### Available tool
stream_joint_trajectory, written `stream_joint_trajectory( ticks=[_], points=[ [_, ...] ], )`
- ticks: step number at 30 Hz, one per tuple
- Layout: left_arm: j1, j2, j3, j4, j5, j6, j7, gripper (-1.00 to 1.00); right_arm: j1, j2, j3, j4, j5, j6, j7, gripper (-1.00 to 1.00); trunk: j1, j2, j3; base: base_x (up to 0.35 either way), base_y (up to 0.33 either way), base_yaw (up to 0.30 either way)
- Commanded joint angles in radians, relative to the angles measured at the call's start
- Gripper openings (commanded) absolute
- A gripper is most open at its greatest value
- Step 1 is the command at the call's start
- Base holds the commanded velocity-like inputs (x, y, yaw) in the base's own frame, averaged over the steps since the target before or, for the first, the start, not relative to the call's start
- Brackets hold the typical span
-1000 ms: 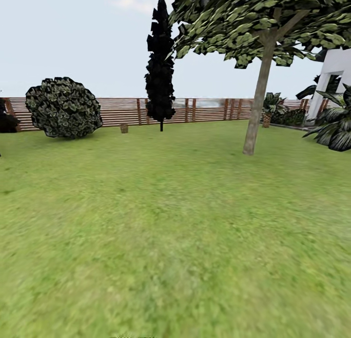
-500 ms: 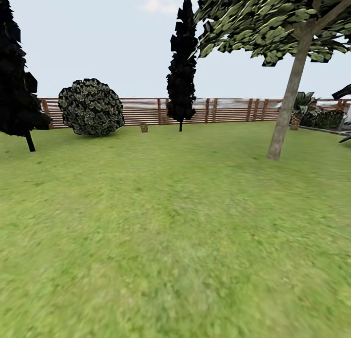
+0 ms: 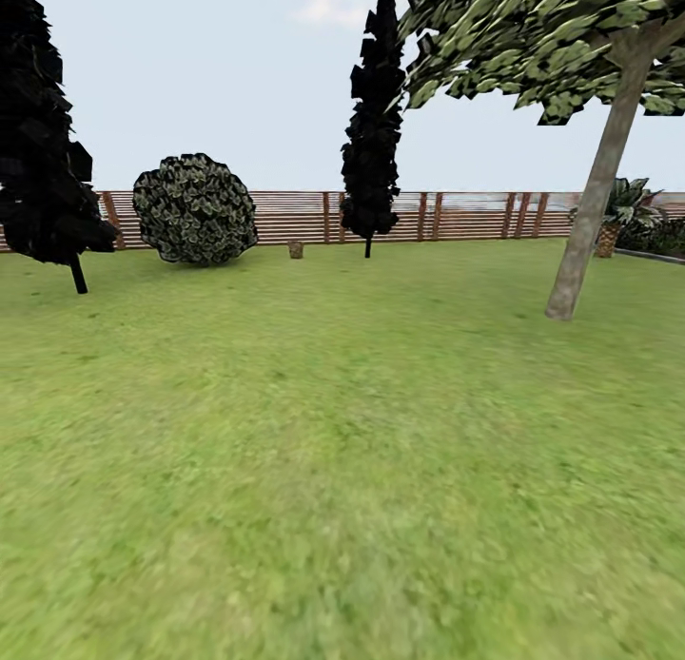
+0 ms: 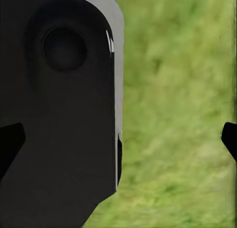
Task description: Take the three Easter eggs out of the wicker basket on the lawn in the garden, then place them on the lawn next to a single tree (choose any tree) so that all three eggs are next to the same tree and none are left in the basket.
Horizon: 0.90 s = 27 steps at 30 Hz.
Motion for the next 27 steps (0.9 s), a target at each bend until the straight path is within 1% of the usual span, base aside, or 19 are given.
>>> stream_joint_trajectory(
  ticks=[1,6,10,14,15,18,27],
  points=[
    [0.001,0.001,0.0,-0.002,0.0,0.0,-0.001,1.0,-0.001,0.0,0.001,0.002,0.0,-0.001,0.0,1.0,0.001,0.0,-0.001,0.326,-0.123,0.022],
    [0.001,0.001,0.0,-0.002,-0.003,0.0,-0.001,1.0,-0.001,0.0,0.0,0.002,0.001,-0.001,0.0,1.0,0.001,0.0,-0.001,0.326,-0.123,0.01],
    [0.001,-0.002,0.0,-0.001,-0.003,0.0,-0.001,1.0,-0.001,0.0,0.002,0.002,0.005,0.004,0.001,1.0,0.001,0.0,-0.001,0.235,-0.11,0.105],
    [0.001,-0.004,0.0,-0.001,-0.001,0.0,-0.001,1.0,-0.001,0.001,0.01,0.002,0.049,0.004,0.002,1.0,0.001,0.0,-0.001,0.121,-0.053,0.062],
    [0.001,-0.004,0.0,-0.001,0.0,0.0,-0.001,1.0,-0.001,0.001,0.01,0.002,0.067,0.004,0.002,1.0,0.001,0.0,-0.001,0.251,-0.091,0.177],
    [0.001,-0.006,0.0,-0.002,0.0,0.0,-0.001,1.0,-0.001,0.001,0.01,0.001,0.087,0.004,0.002,1.0,0.001,0.0,-0.002,0.287,-0.106,0.214],
    [0.001,-0.009,0.0,-0.005,0.0,-0.001,-0.001,1.0,-0.001,0.002,0.006,-0.01,0.094,-0.004,-0.001,1.0,0.001,0.0,-0.006,0.315,-0.091,0.242]
  ],
)
